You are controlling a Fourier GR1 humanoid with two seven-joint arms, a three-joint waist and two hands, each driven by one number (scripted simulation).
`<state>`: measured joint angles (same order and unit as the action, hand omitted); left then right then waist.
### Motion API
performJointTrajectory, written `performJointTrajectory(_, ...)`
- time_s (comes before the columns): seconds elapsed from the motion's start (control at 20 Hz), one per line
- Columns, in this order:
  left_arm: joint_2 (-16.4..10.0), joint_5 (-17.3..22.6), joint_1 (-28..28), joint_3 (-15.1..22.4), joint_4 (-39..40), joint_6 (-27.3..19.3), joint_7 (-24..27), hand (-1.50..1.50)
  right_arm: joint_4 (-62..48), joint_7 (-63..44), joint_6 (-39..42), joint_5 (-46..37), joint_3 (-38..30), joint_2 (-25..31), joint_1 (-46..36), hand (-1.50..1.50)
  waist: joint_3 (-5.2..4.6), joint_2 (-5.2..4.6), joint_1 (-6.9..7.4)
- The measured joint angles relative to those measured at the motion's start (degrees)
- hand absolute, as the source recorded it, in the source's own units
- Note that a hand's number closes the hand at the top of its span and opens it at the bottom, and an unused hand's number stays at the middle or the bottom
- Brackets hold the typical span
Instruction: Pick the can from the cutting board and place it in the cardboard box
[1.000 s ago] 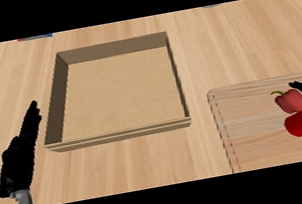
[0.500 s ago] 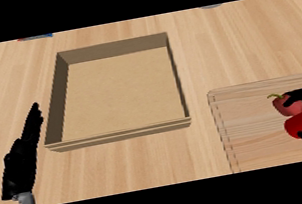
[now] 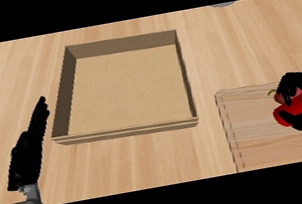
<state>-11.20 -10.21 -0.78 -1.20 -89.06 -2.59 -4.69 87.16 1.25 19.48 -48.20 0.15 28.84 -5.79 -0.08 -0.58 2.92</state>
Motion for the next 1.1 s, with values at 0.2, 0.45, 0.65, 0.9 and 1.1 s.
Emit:
performJointTrajectory(0.2,0.8,-0.5,-2.5,2.5,0.0,1.2,-0.1,0.0,-3.4,7.4,1.1,-2.1,5.3,1.8,-10.3,1.5,0.22,-1.45,5.01)
performJointTrajectory(0.45,1.2,-1.0,-4.1,3.3,0.9,1.4,-0.2,0.0,-13.4,17.3,-1.5,-3.7,8.2,1.8,-22.3,1.5,0.31,-1.89,6.17)
performJointTrajectory(0.65,1.4,-1.4,-4.4,3.4,1.5,1.1,-0.4,0.0,-23.5,23.5,-5.1,-4.3,7.8,0.3,-31.7,1.5,0.29,-1.73,5.37)
performJointTrajectory(0.9,1.0,-1.5,-5.0,2.3,3.0,0.7,-0.3,0.0,-34.2,32.7,-4.1,0.8,4.3,-2.3,-41.8,1.5,0.25,-1.43,3.93)
performJointTrajectory(1.1,1.0,-1.3,-4.9,1.5,3.5,0.3,-0.1,0.0,-40.3,40.0,-0.3,7.3,0.5,-4.9,-47.7,1.5,0.2,-1.05,2.73)
